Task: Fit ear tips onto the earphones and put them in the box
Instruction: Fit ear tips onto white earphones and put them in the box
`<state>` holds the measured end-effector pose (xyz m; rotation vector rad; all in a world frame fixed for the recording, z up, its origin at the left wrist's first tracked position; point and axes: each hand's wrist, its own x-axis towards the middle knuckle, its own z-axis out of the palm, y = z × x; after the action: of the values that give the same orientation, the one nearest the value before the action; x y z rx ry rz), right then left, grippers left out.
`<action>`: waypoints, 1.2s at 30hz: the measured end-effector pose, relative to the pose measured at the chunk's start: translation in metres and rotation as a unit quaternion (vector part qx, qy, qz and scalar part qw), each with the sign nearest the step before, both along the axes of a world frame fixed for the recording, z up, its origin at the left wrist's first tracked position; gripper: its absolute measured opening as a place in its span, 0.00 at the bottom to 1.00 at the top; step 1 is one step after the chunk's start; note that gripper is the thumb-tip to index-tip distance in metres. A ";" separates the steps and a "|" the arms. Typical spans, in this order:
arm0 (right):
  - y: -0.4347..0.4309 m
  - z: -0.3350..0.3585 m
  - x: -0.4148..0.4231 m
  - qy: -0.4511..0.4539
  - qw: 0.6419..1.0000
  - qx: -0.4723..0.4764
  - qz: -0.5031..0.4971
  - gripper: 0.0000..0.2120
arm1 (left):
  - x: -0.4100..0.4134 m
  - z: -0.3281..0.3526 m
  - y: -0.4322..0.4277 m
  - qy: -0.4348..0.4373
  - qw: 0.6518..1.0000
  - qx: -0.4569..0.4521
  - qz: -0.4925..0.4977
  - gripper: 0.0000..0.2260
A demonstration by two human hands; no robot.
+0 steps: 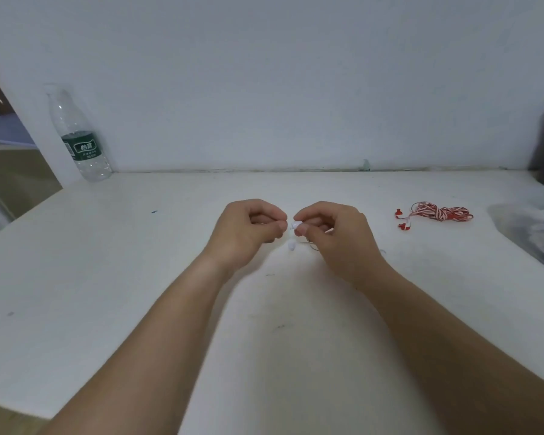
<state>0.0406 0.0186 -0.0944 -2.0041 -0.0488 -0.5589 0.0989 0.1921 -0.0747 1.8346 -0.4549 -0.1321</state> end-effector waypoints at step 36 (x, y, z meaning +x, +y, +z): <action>-0.003 0.000 -0.001 -0.008 0.996 0.079 0.031 0.05 | -0.005 0.002 -0.007 0.227 0.950 -0.213 -0.039 0.07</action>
<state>0.0401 0.0155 -0.0940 -1.8387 -0.0750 -0.5230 0.0942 0.1847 -0.0727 1.3080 -0.2073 -0.4636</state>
